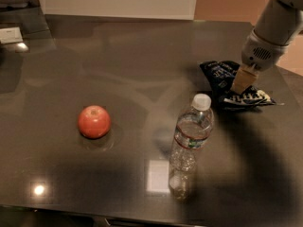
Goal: Move blue chip bag near water bottle
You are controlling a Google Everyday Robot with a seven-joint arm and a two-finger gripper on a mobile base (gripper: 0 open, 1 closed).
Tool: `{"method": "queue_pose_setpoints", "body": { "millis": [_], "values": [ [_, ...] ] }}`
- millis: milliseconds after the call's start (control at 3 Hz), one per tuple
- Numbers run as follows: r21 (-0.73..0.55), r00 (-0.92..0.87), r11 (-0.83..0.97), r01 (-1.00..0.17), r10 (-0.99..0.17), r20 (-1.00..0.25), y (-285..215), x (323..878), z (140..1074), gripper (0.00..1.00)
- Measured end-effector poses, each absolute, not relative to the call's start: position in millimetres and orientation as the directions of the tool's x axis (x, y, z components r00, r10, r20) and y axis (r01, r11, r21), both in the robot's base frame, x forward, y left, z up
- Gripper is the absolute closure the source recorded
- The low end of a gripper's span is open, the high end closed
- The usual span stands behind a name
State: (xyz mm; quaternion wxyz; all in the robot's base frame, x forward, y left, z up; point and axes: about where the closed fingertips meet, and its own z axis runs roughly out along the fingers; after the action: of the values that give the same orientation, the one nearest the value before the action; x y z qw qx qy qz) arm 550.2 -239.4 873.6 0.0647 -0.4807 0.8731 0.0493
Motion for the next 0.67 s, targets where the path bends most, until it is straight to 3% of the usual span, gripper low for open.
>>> {"method": "queue_pose_setpoints", "body": {
  "millis": [667],
  "values": [
    [0.05, -0.31, 0.306, -0.951, -0.942, -0.13, -201.0, 498.5, 875.4, 1.0]
  ]
}}
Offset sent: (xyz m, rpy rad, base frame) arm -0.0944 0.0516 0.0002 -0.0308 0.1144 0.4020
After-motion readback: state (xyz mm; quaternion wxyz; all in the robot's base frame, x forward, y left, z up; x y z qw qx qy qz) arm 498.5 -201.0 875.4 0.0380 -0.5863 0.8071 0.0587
